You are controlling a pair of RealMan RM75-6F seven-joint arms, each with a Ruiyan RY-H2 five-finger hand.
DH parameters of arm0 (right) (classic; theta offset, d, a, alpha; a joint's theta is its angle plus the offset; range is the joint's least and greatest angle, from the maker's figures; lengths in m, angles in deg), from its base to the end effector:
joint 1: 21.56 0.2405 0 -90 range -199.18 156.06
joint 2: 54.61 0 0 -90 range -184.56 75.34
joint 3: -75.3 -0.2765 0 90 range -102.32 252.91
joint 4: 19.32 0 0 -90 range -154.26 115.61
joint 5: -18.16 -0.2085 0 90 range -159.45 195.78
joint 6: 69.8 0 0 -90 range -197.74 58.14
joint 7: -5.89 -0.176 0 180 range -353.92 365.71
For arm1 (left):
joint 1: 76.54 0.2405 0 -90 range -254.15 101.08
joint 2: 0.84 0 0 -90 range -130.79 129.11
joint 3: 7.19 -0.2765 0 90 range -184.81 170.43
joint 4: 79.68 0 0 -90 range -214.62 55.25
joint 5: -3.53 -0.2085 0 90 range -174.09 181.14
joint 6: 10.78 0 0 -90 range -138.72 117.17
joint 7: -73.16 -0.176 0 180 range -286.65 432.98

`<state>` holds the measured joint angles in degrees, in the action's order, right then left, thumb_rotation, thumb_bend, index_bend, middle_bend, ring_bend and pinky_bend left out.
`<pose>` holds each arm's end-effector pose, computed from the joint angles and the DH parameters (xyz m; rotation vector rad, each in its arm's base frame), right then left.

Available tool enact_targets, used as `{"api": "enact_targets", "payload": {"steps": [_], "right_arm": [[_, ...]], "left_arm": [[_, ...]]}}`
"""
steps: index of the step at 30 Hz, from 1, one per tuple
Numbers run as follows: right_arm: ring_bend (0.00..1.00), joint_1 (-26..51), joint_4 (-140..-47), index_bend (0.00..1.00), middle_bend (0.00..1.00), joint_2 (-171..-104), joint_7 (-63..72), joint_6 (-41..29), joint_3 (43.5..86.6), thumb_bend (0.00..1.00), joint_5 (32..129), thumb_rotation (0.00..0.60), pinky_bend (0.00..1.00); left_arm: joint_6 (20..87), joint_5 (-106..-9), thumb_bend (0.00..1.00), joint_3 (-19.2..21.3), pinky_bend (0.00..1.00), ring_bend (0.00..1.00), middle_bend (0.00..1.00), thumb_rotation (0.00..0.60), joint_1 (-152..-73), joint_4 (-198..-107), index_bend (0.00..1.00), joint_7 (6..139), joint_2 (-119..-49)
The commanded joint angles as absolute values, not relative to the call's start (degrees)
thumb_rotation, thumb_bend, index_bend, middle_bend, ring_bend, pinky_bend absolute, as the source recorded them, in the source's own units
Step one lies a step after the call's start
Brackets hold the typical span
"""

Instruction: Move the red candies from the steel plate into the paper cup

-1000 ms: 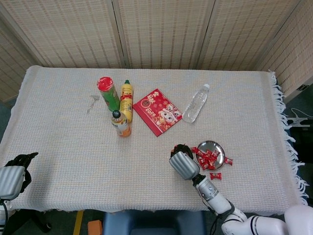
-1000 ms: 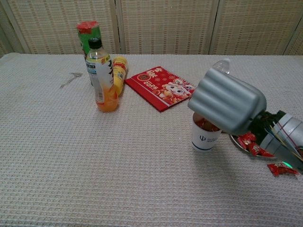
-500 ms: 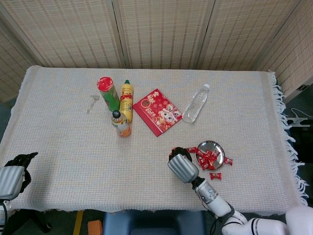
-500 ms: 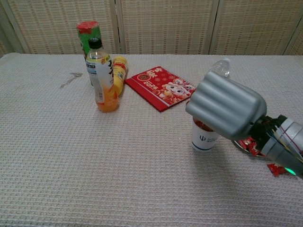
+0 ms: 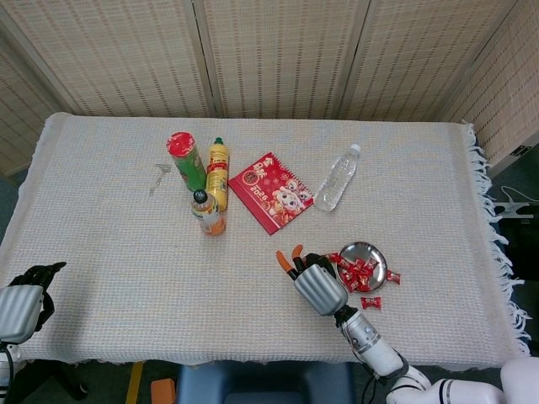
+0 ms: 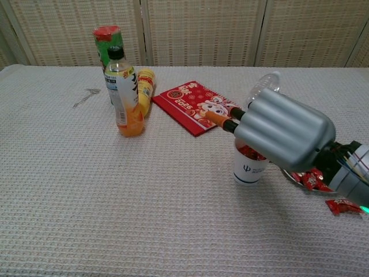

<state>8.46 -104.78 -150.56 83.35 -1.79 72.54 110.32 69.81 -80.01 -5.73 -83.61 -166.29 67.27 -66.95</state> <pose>-0.1396 -0.2840 -0.0542 1.9183 0.3122 0.5436 -0.3523 0.2235 0.1546 -1.4704 -0.8399 -0.7248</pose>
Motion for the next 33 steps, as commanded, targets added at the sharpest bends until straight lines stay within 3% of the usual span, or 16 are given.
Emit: {"api": "enact_targets", "payload": {"steps": [1, 7, 11, 13, 16, 19, 23, 28, 33], "right_arm": [[0.55, 8.7, -105.2, 0.0, 0.22, -150.4, 81.7, -1.4, 72.6, 0.15, 111.2, 0.598, 1.0], [0.52, 7.2, -108.4, 0.0, 0.17, -147.5, 71.9, 2.0, 72.3, 0.15, 111.8, 0.594, 1.0], [0.52, 5.8, -111.5, 0.0, 0.21, -142.6, 62.8, 3.9, 71.9, 0.15, 111.2, 0.594, 1.0], [0.53, 5.4, -113.4, 0.02, 0.36, -140.1, 58.7, 3.5, 71.9, 0.15, 109.9, 0.595, 1.0], [0.68, 5.1, -116.0, 0.18, 0.79, -135.3, 51.8, 0.3, 73.2, 0.15, 107.6, 0.596, 1.0], [0.8, 5.0, -117.8, 0.31, 0.93, -131.7, 47.6, -2.9, 74.8, 0.15, 105.7, 0.598, 1.0], [0.85, 4.4, -118.2, 0.39, 0.98, -128.3, 44.4, -5.6, 77.2, 0.15, 104.7, 0.598, 1.0], [0.87, 3.6, -117.9, 0.38, 1.0, -126.8, 43.0, -7.8, 79.3, 0.15, 103.4, 0.597, 1.0], [0.88, 3.0, -116.0, 0.44, 1.0, -127.5, 42.7, -8.1, 80.2, 0.15, 103.5, 0.598, 1.0]], "left_arm": [[70.0, -80.1, 0.98, -5.7, 0.35, 0.19, 0.24, 0.6, -83.6, -166.3, 0.17, 67.5, -66.9], [70.2, -80.3, 0.98, -5.7, 0.35, 0.19, 0.24, 0.6, -83.5, -166.2, 0.17, 68.0, -66.8], [70.1, -80.1, 0.98, -5.6, 0.35, 0.19, 0.24, 0.6, -83.5, -166.2, 0.17, 67.7, -66.9], [70.0, -80.0, 0.98, -5.6, 0.35, 0.19, 0.24, 0.6, -83.6, -166.2, 0.17, 67.2, -67.1], [69.6, -79.7, 0.98, -5.6, 0.35, 0.19, 0.24, 0.6, -83.7, -166.3, 0.17, 66.4, -67.4], [69.5, -79.5, 0.98, -5.6, 0.35, 0.19, 0.24, 0.6, -83.8, -166.3, 0.17, 66.0, -67.6], [69.3, -79.5, 0.97, -5.7, 0.35, 0.19, 0.24, 0.6, -83.9, -166.4, 0.17, 65.6, -67.7], [69.3, -79.5, 0.97, -5.7, 0.35, 0.19, 0.24, 0.6, -83.9, -166.4, 0.17, 65.4, -67.8], [69.1, -79.5, 0.97, -5.7, 0.35, 0.19, 0.24, 0.6, -83.9, -166.4, 0.17, 65.3, -67.8]]}}
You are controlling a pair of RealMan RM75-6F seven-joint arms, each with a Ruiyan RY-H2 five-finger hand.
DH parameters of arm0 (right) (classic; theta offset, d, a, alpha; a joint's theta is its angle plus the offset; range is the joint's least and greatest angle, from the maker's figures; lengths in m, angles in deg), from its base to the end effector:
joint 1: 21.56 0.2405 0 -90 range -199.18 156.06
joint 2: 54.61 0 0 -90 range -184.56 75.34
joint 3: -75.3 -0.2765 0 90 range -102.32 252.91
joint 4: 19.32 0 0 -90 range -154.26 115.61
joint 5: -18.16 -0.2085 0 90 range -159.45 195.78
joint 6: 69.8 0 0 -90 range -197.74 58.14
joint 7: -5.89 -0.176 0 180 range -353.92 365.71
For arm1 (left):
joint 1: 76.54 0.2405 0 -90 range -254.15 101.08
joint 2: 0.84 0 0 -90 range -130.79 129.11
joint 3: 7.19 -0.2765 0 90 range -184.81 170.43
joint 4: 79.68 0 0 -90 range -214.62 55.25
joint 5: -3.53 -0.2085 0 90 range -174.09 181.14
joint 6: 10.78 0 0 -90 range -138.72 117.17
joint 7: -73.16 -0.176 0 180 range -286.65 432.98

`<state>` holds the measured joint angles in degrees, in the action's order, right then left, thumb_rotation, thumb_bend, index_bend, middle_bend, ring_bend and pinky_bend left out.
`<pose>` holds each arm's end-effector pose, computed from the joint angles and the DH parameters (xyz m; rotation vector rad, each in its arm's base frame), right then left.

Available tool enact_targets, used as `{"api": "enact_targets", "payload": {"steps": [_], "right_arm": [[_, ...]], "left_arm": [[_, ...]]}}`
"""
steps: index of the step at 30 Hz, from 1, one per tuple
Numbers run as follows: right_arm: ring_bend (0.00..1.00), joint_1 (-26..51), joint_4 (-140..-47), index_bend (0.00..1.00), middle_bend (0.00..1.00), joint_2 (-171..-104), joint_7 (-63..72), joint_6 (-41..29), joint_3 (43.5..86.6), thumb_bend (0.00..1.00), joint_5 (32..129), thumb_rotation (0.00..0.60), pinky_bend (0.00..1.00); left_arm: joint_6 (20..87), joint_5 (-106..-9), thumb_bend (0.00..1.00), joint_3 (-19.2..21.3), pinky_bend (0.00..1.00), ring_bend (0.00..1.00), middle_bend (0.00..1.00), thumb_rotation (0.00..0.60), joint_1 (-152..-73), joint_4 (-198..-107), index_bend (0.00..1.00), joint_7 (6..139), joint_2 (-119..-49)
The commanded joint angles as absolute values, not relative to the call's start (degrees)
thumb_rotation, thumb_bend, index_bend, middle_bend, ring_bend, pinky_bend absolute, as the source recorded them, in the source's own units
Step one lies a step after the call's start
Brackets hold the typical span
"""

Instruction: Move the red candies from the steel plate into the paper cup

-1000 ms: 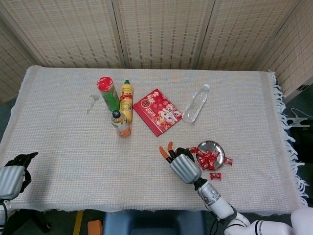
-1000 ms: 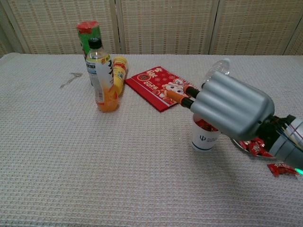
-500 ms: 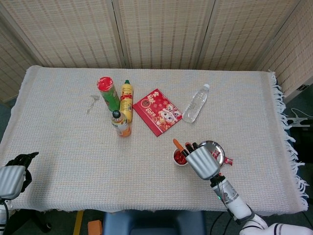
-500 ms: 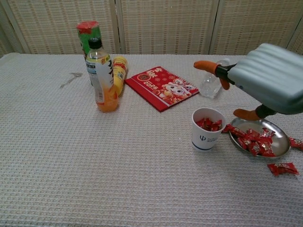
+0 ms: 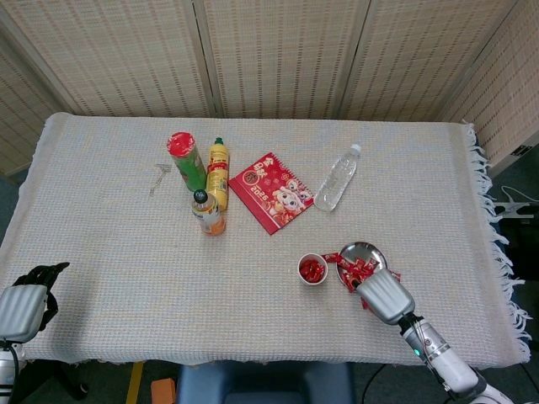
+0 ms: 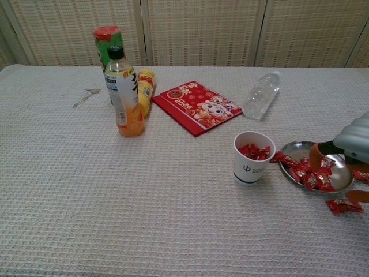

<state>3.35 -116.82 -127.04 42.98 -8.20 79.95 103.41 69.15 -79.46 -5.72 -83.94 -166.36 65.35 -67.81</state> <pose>-0.2452 -0.2574 0.0275 2.1073 -0.5184 0.5492 -0.3518 0.2252 0.1478 -1.4802 -0.8355 -0.7048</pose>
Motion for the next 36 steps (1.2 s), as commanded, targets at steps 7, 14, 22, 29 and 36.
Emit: {"api": "enact_targets", "payload": {"steps": [7, 14, 22, 29, 36], "right_arm": [[0.88, 2.5, -112.9, 0.49, 1.0, -129.0, 41.5, -8.8, 80.6, 0.15, 103.2, 0.597, 1.0], [0.88, 1.5, -111.0, 0.52, 1.0, -129.3, 40.4, -8.6, 81.3, 0.15, 103.4, 0.598, 1.0], [0.88, 1.5, -108.4, 0.46, 1.0, -131.8, 43.4, -9.6, 80.7, 0.15, 102.0, 0.596, 1.0], [0.88, 1.6, -107.6, 0.46, 1.0, -133.3, 45.3, -10.6, 80.3, 0.15, 100.4, 0.597, 1.0], [0.88, 1.7, -107.3, 0.53, 1.0, -133.6, 44.9, -11.1, 80.5, 0.21, 100.1, 0.597, 1.0]], "left_arm": [[69.0, -79.6, 0.97, -5.9, 0.35, 0.19, 0.23, 0.6, -84.0, -166.3, 0.17, 65.4, -67.8], [68.7, -79.5, 0.96, -5.9, 0.35, 0.19, 0.23, 0.6, -84.1, -166.2, 0.17, 65.4, -67.8], [69.1, -79.1, 0.96, -5.7, 0.35, 0.19, 0.24, 0.6, -84.0, -166.2, 0.17, 64.6, -68.2], [69.1, -79.1, 0.96, -5.7, 0.35, 0.19, 0.24, 0.6, -83.9, -166.2, 0.17, 65.1, -68.0], [69.1, -79.4, 0.96, -5.8, 0.35, 0.19, 0.23, 0.6, -83.9, -166.2, 0.17, 65.6, -67.8]]}}
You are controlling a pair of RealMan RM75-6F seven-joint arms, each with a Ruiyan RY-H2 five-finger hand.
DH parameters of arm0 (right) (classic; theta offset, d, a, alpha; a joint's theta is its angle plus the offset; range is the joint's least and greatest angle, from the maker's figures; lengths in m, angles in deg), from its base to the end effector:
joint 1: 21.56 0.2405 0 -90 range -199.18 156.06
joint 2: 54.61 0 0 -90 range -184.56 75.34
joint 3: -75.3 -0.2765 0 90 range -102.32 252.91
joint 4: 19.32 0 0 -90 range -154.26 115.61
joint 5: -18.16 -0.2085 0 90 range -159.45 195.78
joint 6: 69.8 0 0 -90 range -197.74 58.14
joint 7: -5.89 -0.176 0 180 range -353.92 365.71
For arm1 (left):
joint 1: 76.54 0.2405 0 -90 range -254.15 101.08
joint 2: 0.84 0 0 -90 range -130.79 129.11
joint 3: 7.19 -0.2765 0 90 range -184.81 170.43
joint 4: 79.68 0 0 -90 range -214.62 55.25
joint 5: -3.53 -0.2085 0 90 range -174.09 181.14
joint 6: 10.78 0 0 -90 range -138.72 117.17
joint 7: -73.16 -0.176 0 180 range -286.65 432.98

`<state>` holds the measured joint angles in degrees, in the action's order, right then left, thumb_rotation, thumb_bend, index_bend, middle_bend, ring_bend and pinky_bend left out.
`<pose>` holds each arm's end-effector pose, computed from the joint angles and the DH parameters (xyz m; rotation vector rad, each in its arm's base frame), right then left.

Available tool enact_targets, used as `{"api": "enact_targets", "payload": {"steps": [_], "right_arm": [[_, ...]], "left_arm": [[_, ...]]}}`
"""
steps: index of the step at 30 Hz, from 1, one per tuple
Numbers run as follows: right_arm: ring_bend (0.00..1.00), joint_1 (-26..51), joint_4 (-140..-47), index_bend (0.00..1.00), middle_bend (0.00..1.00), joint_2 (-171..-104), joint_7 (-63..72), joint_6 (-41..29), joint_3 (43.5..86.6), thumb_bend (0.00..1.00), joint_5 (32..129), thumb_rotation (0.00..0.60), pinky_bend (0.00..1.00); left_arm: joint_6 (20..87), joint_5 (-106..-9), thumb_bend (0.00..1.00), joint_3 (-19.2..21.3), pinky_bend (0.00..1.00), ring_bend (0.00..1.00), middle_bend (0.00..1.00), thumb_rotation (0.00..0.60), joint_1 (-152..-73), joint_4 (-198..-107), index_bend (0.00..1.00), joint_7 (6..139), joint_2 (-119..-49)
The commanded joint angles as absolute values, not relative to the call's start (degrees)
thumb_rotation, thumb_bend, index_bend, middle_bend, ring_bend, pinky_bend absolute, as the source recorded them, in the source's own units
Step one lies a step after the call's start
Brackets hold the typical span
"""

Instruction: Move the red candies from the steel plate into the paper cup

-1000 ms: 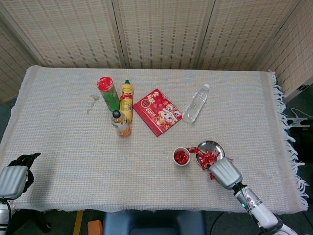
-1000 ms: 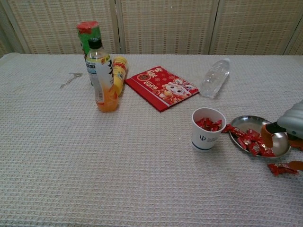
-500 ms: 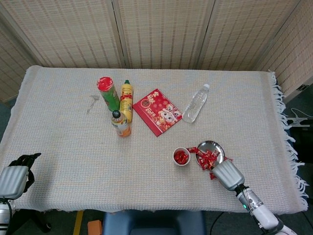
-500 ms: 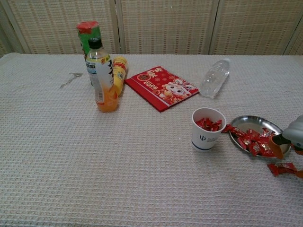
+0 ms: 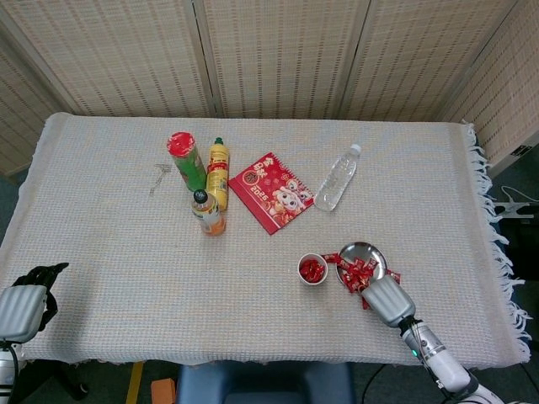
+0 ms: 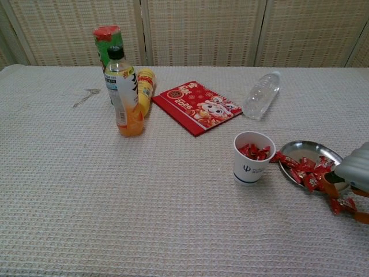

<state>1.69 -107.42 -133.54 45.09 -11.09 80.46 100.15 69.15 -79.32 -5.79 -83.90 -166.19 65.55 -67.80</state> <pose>-0.2841 -0.2542 -0.0059 2.1171 -0.5365 0.4061 -0.3531 0.2248 0.1482 -1.4777 -0.8381 -0.7026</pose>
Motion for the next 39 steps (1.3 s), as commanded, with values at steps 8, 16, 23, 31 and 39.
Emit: {"api": "enact_targets", "payload": {"steps": [8, 16, 23, 31, 39], "right_arm": [[0.88, 1.5, -107.2, 0.61, 1.0, -133.7, 44.0, -10.4, 80.2, 0.3, 100.4, 0.6, 1.0], [0.88, 1.4, -114.0, 0.62, 1.0, -129.6, 35.7, -4.2, 78.4, 0.38, 106.1, 0.6, 1.0], [0.88, 4.7, -121.4, 0.61, 1.0, -128.4, 35.0, -3.9, 72.5, 0.38, 105.1, 0.6, 1.0], [0.88, 9.4, -122.4, 0.61, 1.0, -133.8, 43.5, -8.7, 67.9, 0.38, 95.6, 0.6, 1.0], [0.88, 12.1, -119.8, 0.59, 1.0, -139.0, 49.2, -10.0, 67.8, 0.38, 90.6, 0.6, 1.0]], "left_arm": [[69.0, -79.3, 0.96, -5.8, 0.35, 0.19, 0.23, 0.6, -83.9, -166.1, 0.17, 65.9, -67.7], [69.0, -79.3, 0.96, -5.8, 0.35, 0.19, 0.23, 0.6, -84.0, -166.1, 0.17, 65.9, -67.8], [68.9, -79.2, 0.96, -5.8, 0.35, 0.19, 0.23, 0.6, -84.0, -166.3, 0.17, 65.1, -68.1], [68.7, -79.0, 0.97, -5.7, 0.35, 0.19, 0.23, 0.6, -84.1, -166.1, 0.17, 65.4, -67.9], [68.9, -79.2, 0.96, -5.8, 0.35, 0.19, 0.23, 0.6, -84.0, -166.0, 0.17, 66.2, -67.7]]}}
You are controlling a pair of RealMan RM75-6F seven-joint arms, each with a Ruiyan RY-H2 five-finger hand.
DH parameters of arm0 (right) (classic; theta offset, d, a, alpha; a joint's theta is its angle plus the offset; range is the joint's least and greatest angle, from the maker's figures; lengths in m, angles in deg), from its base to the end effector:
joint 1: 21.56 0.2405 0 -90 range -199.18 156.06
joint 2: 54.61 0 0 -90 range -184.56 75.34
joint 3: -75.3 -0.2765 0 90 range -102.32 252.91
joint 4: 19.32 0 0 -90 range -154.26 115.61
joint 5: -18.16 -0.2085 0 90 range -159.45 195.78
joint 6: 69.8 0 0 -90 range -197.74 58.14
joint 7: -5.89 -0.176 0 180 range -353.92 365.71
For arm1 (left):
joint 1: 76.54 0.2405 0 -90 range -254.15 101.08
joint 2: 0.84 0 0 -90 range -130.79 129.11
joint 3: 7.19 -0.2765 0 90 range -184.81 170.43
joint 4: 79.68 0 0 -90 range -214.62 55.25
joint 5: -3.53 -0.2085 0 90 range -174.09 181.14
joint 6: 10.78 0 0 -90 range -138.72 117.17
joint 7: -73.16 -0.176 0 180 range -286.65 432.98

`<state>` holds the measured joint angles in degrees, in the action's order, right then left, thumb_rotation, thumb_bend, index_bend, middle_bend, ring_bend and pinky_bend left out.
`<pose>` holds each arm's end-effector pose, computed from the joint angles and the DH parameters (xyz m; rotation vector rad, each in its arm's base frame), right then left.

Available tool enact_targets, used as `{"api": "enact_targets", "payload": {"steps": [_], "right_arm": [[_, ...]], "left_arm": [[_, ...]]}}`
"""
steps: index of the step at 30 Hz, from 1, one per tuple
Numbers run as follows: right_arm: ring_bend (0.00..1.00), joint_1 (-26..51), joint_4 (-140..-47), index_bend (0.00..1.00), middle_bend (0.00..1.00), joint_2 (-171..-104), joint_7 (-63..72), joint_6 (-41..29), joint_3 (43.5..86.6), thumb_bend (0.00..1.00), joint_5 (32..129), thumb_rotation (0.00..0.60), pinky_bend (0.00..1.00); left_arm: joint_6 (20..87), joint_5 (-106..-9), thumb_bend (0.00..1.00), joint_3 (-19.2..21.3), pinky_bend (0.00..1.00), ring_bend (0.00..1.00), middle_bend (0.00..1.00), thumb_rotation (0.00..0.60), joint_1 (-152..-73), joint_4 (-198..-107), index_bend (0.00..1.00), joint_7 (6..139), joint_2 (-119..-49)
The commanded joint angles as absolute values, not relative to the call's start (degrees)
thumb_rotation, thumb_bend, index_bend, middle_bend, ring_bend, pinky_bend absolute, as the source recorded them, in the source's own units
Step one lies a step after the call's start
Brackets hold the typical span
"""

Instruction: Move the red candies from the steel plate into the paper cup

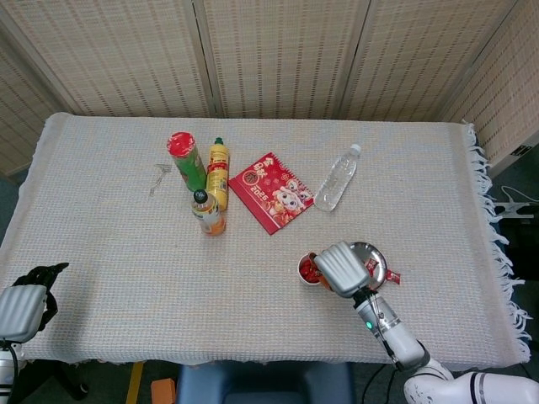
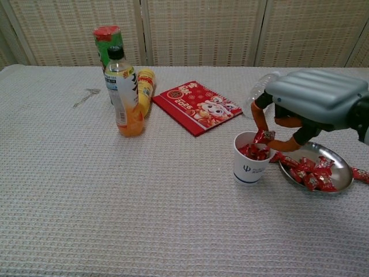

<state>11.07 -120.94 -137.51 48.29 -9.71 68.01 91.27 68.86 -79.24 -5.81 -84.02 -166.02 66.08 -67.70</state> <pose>-0.1479 -0.3117 -0.0034 1.9973 -0.6194 0.8219 -0.3540 0.2254 0.1485 -1.4781 -0.8447 -0.7035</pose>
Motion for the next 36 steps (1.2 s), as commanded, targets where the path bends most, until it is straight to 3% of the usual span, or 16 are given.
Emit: {"api": "enact_targets", "payload": {"steps": [1, 4, 13, 26, 36], "right_arm": [[0.88, 12.3, -119.5, 0.59, 1.0, -139.5, 49.1, -9.9, 67.7, 0.38, 90.6, 0.6, 1.0], [0.88, 12.8, -119.1, 0.57, 1.0, -140.3, 49.1, -9.5, 67.5, 0.38, 89.9, 0.6, 1.0], [0.85, 13.8, -119.9, 0.35, 1.0, -139.6, 51.9, -9.6, 68.0, 0.38, 85.6, 0.6, 1.0], [0.85, 11.8, -119.2, 0.36, 1.0, -135.6, 49.2, -5.1, 68.5, 0.38, 84.2, 0.6, 1.0], [0.85, 12.9, -111.4, 0.36, 1.0, -137.5, 47.6, -9.7, 68.9, 0.35, 78.0, 0.6, 1.0]], "left_arm": [[68.9, -79.2, 0.96, -5.8, 0.35, 0.19, 0.23, 0.6, -84.0, -166.0, 0.17, 66.2, -67.7], [68.8, -79.2, 0.96, -5.8, 0.35, 0.19, 0.23, 0.6, -84.0, -166.0, 0.17, 66.2, -67.6], [68.6, -79.1, 0.96, -5.8, 0.35, 0.19, 0.23, 0.6, -84.1, -166.0, 0.17, 66.4, -67.6], [68.9, -79.5, 0.96, -5.9, 0.35, 0.19, 0.23, 0.6, -84.0, -166.1, 0.17, 66.9, -67.4], [68.5, -79.3, 0.96, -5.9, 0.35, 0.19, 0.23, 0.6, -84.2, -166.1, 0.17, 65.9, -67.8]]}}
